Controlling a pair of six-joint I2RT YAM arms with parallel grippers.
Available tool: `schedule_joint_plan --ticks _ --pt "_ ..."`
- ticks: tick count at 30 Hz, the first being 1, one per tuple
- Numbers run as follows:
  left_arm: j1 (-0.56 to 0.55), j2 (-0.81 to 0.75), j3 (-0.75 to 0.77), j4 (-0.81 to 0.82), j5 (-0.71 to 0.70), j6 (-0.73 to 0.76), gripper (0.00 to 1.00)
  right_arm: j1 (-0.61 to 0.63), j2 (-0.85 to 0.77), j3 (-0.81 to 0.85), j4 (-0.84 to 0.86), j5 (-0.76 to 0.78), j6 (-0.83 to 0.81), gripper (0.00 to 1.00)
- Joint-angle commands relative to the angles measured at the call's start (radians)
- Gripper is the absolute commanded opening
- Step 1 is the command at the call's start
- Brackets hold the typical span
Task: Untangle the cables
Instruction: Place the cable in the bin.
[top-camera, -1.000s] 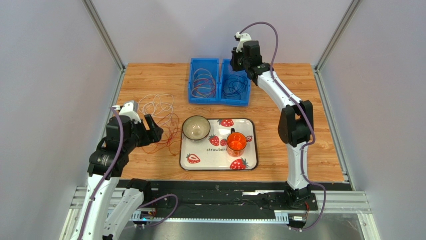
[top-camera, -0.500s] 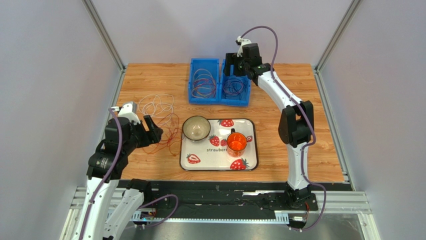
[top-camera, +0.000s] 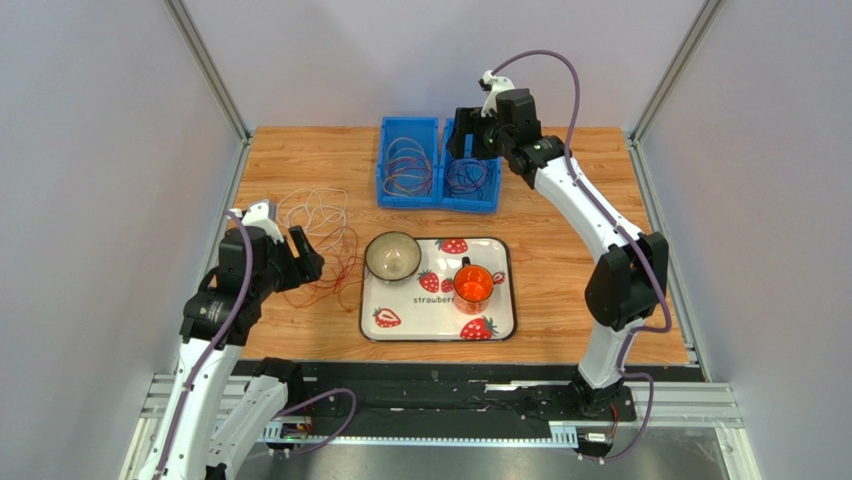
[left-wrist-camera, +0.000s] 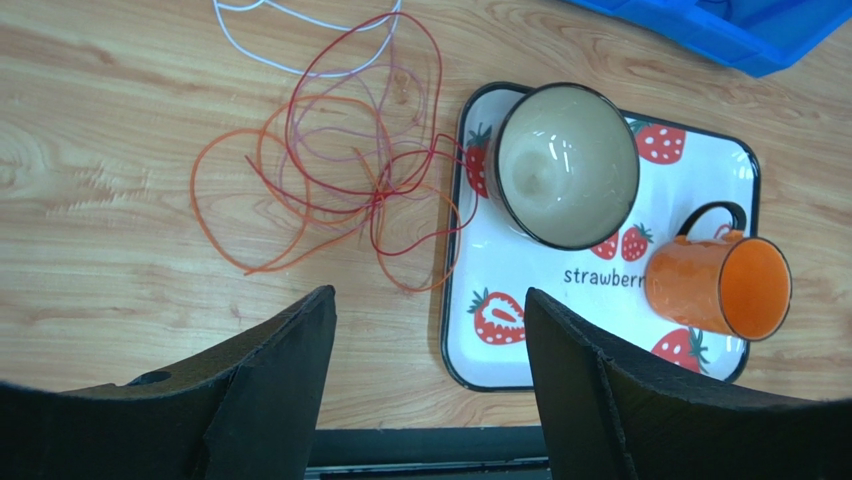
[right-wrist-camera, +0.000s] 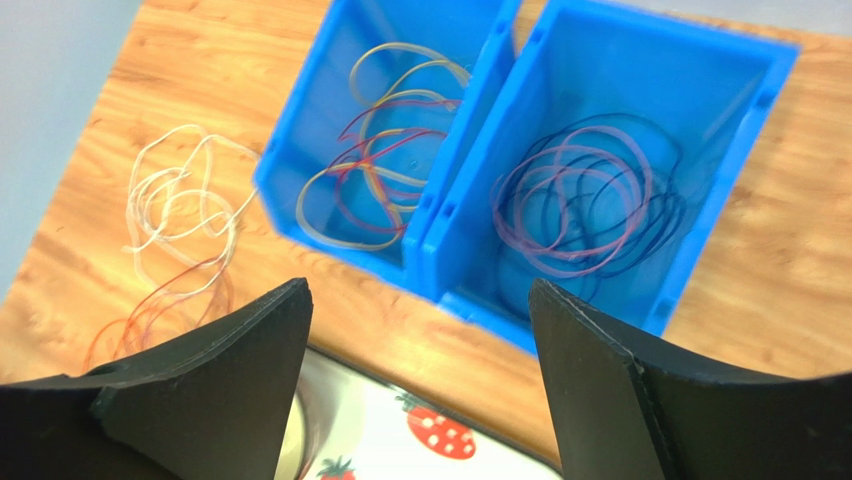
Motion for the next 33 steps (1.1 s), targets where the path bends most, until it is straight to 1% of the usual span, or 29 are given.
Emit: schedule_joint_plan --ticks 1,7,12,17,21,22,24,33 --pt "-0.003 0.068 -0.008 0.019 -0.039 -0.051 0.76 0.014 -0.121 -0.106 0.041 -0.046 0.054 0.84" --pt "-0.034 0.196 -0.079 0.137 -0.014 -0.122 0.70 0.020 -0.245 -0.266 0.068 -0.078 0.077 0.84" --pt "-0.097 0.308 -0.121 0.248 -0.079 -0.157 0.69 0.018 -0.320 -0.340 0.061 -0.073 0.069 0.84" --pt "-0.112 0.407 -0.143 0.353 -0.105 -0.153 0.68 0.020 -0.384 -0.407 0.067 -0.093 0.089 0.84" --pt "-0.129 0.500 -0.143 0.417 -0.116 -0.142 0.66 0.020 -0.415 -0.436 0.076 -0.098 0.092 0.84" --pt "-0.129 0.516 -0.140 0.424 -0.117 -0.140 0.64 0.020 -0.418 -0.439 0.078 -0.098 0.092 0.84" --pt "-0.132 0.560 -0.136 0.440 -0.120 -0.139 0.63 0.018 -0.429 -0.447 0.078 -0.098 0.094 0.84" --pt "-0.155 0.655 -0.135 0.487 -0.145 -0.142 0.56 0.018 -0.444 -0.459 0.078 -0.101 0.089 0.84"
